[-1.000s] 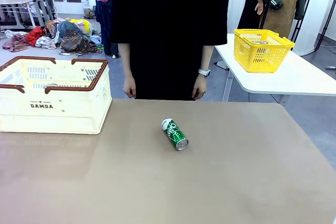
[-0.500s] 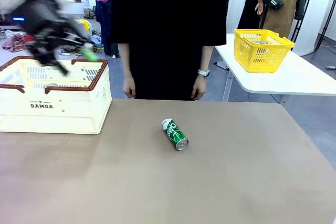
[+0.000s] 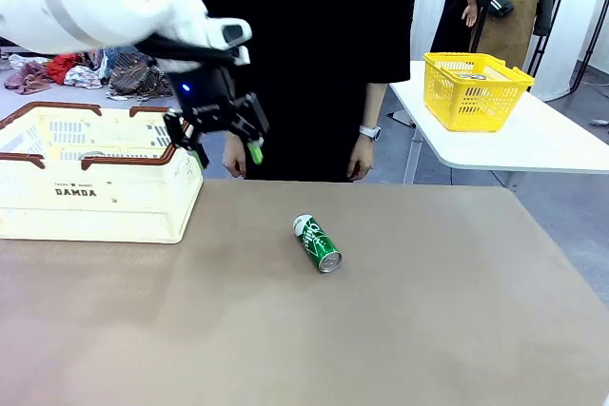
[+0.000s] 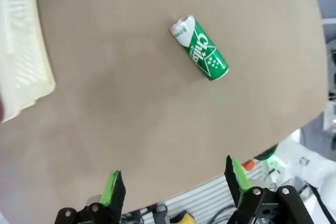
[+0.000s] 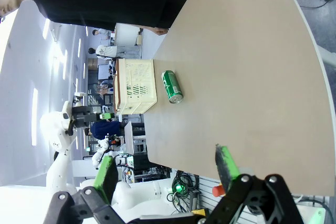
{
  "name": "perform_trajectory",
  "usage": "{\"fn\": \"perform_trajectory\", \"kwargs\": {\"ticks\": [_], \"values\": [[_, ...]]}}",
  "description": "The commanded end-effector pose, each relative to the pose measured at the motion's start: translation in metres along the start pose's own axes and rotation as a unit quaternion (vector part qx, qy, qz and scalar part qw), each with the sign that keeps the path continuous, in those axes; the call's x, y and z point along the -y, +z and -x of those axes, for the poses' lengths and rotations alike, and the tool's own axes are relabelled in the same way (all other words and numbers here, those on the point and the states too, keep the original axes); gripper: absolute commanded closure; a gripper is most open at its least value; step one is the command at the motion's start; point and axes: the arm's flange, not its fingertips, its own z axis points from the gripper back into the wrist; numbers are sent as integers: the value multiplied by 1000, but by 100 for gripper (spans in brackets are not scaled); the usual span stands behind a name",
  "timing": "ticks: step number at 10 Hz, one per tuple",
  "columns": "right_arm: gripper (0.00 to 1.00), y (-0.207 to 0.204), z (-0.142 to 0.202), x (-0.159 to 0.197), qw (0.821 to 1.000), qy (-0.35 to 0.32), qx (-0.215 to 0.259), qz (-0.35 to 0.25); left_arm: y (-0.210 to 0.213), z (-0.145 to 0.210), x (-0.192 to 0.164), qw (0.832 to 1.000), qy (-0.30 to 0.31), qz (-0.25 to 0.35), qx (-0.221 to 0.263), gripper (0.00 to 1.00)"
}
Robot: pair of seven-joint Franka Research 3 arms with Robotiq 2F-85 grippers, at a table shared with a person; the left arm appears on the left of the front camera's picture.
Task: Place the drinks into the Shopping basket.
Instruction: Pick up one drink and place it into the Shopping basket.
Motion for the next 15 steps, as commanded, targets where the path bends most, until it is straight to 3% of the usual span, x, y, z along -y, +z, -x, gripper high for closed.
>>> {"fn": "perform_trajectory", "kwargs": {"ticks": [1, 2, 6, 7, 9, 12, 14, 15], "values": [[0, 0, -2, -1, 1000, 12, 5, -10, -25, -6, 15, 999, 2, -16, -43, 0], [0, 0, -2, -1, 1000, 12, 5, -10, 0, 0, 0, 1000, 0, 0, 0, 0], [0, 0, -2, -1, 1000, 12, 5, -10, -11, -4, 6, 1000, 3, -3, -6, 0], [0, 0, -2, -1, 1000, 12, 5, -10, -32, -11, 19, 998, 60, -13, 13, 0], [0, 0, -2, -1, 1000, 12, 5, -10, -85, -27, 60, 999, 43, -7, -5, 0], [0, 0, -2, -1, 1000, 12, 5, -10, -170, -59, 126, 993, 64, -86, -54, 0], [0, 0, -2, -1, 1000, 12, 5, -10, -179, -75, 143, 990, 74, -115, -42, 0], [0, 0, -2, -1, 1000, 12, 5, -10, -176, -81, 137, 987, 104, -123, -14, 0]]}}
